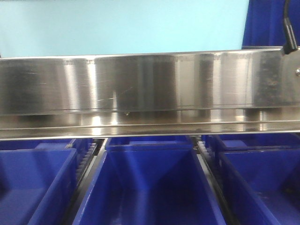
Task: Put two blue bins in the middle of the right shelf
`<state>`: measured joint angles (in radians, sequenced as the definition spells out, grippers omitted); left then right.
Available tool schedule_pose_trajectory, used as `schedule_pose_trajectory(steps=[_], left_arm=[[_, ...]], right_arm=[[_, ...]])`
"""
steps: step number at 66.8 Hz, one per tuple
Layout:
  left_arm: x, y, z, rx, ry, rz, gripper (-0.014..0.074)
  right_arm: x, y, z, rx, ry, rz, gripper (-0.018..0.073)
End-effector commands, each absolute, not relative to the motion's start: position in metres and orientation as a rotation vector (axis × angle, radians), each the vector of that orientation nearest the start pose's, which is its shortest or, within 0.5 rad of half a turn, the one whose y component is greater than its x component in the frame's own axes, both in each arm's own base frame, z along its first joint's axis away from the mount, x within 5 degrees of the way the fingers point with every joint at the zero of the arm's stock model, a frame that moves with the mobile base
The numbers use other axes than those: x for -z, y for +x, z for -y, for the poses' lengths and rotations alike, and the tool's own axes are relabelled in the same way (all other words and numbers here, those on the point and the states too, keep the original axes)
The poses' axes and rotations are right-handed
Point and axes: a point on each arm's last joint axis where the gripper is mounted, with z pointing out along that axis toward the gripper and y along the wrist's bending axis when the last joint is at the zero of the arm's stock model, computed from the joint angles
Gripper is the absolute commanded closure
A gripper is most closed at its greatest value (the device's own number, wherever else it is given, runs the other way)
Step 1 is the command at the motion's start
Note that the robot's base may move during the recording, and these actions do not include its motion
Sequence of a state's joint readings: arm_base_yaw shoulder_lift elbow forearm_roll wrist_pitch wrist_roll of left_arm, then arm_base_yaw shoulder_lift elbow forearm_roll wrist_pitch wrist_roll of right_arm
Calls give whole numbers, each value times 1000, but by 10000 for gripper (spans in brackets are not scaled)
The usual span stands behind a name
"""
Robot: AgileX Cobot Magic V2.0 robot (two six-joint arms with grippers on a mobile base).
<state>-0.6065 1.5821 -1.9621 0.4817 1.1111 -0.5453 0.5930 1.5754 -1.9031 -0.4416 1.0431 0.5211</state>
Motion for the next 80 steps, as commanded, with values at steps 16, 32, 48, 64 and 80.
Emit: schedule_pose_trajectory(steps=[16, 32, 48, 64, 80], left_arm=[[-502, 285, 157, 162, 77, -2041, 708], [-503, 286, 157, 152, 81, -2019, 708], [-505, 286, 156, 146, 83, -1985, 708], [-493, 288, 161, 173, 130, -1949, 708], [-487, 292, 165, 191, 137, -1937, 708]], right_arm=[[-494, 291, -163, -208, -135, -1990, 726], [-496, 291, -163, -224, -119, -1982, 726], [-498, 288, -166, -153, -85, -1935, 726], [-482, 291, -173, -128, -80, -1936, 726], [-468, 293, -177, -141, -123, -1925, 726]])
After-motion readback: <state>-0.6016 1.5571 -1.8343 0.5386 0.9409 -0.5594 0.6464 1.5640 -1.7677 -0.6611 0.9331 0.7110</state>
